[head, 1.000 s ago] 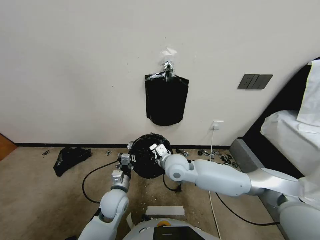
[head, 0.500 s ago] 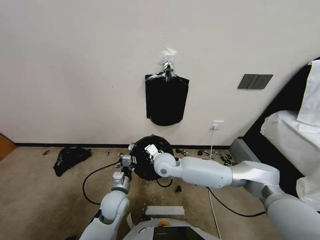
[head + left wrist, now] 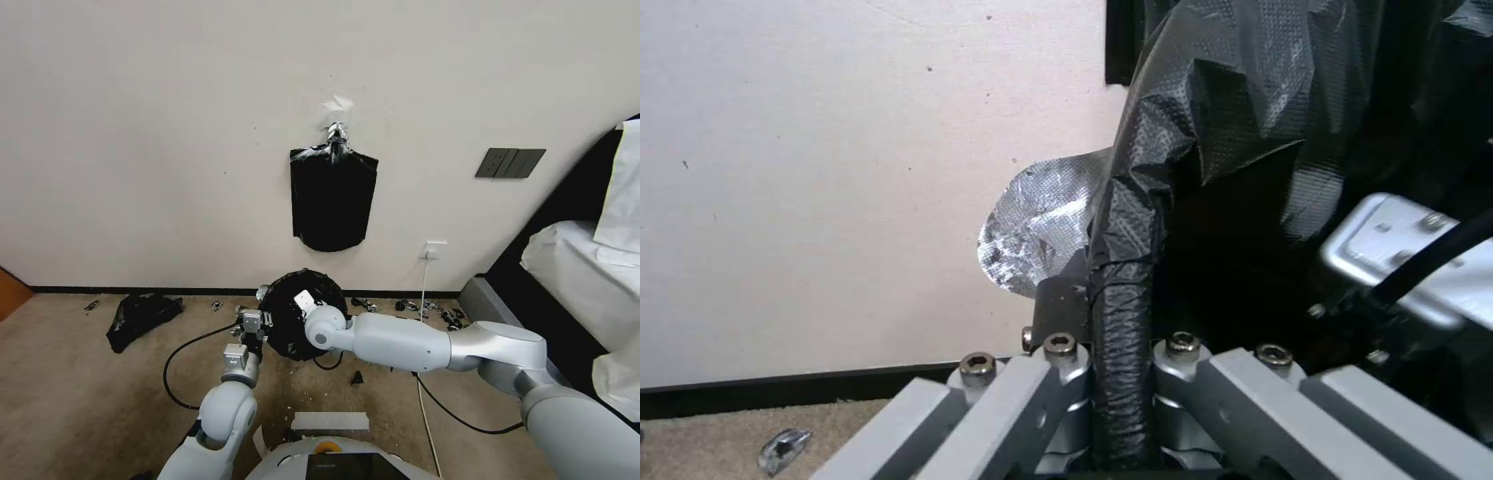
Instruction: Place a trash bag onto the trash bin.
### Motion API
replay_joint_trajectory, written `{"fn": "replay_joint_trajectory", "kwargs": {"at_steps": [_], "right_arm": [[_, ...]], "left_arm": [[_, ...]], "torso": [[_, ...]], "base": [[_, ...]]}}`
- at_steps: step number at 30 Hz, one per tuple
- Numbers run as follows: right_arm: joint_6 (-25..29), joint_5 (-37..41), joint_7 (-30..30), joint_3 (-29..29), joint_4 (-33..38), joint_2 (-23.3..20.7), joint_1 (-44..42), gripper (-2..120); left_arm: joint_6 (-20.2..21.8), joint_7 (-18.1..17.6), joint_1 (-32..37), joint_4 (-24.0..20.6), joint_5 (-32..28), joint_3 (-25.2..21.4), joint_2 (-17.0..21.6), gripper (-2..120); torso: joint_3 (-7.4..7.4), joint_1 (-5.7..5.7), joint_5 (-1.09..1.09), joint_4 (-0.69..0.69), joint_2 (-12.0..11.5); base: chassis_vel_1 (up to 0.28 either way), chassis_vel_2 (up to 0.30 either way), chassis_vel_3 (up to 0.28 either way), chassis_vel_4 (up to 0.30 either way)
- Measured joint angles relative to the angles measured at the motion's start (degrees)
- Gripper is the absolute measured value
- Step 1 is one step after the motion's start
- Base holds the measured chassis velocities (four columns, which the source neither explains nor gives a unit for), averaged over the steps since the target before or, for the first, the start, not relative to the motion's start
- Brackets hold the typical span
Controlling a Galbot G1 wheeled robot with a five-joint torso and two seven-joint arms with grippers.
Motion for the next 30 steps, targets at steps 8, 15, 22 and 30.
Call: {"fn": "replay_joint_trajectory", "kwargs": {"at_steps": [8, 15, 22, 30], "right_arm": [[0.0, -1.12, -1.75, -0.57, -3.22, 1.14, 0.64, 10], [0.01, -1.38, -2.11, -0.87, -4.76, 1.96, 0.67, 10], [0.01, -1.88, -2.8, -1.18, -6.29, 2.13, 0.77, 10], [0.0, -2.23, -2.97, -1.25, -6.4, 2.06, 0.77, 10]], "left_arm": [[0.0, 0.04, 0.17, 0.0, -0.07, -0.07, 0.25, 0], [0.0, 0.09, -0.2, 0.14, -0.14, -0.01, 0.32, 0], [0.0, 0.22, -0.21, 0.3, -0.21, 0.02, 0.35, 0], [0.0, 0.24, -0.35, 0.4, -0.25, -0.08, 0.4, 0]], "torso": [[0.0, 0.0, 0.0, 0.0, 0.0], [0.0, 0.0, 0.0, 0.0, 0.0], [0.0, 0.0, 0.0, 0.0, 0.0], [0.0, 0.0, 0.0, 0.0, 0.0]], "base": [[0.0, 0.0, 0.0, 0.0], [0.0, 0.0, 0.0, 0.0], [0.0, 0.0, 0.0, 0.0], [0.0, 0.0, 0.0, 0.0]]}}
